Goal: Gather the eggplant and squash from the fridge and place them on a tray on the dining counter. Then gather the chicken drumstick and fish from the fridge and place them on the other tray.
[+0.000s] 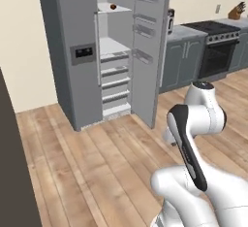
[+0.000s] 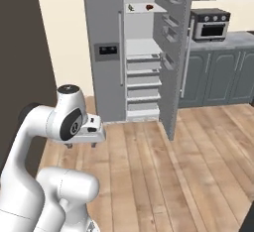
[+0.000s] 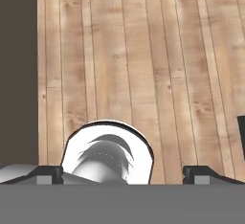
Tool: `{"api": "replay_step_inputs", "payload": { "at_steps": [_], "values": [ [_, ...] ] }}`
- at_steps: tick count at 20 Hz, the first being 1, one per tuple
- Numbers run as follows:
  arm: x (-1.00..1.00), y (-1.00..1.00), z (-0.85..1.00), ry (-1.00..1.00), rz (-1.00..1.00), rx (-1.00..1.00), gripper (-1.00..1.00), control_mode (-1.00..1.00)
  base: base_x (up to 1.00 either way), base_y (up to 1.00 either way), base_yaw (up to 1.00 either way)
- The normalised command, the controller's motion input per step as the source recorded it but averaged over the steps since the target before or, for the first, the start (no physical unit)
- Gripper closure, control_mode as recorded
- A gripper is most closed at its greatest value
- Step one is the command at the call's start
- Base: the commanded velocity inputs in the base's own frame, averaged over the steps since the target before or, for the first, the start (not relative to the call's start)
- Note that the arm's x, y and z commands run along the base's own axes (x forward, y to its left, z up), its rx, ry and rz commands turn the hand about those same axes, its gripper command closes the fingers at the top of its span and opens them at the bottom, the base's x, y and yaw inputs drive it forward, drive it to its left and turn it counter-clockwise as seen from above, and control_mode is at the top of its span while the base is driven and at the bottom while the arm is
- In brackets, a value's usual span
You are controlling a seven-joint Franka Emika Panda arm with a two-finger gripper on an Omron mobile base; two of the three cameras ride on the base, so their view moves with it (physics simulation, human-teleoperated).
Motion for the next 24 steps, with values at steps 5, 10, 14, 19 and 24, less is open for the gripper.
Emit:
{"api": "replay_step_inputs", "payload": {
  "at_steps": [5,10,14,19,24],
  "values": [
    [0.00,0.00,0.00,0.00,0.00,0.00,-1.00,1.00,1.00,0.32,-0.10],
    [0.00,0.00,0.00,0.00,0.00,0.00,-1.00,1.00,1.00,0.26,-0.05],
    [0.00,0.00,0.00,0.00,0.00,0.00,-1.00,1.00,1.00,-0.06,0.02],
    [0.00,0.00,0.00,0.00,0.00,0.00,-1.00,1.00,1.00,-0.27,0.12],
    [0.00,0.00,0.00,0.00,0.00,0.00,-1.00,1.00,1.00,-0.53,0.11]
  ]
}}
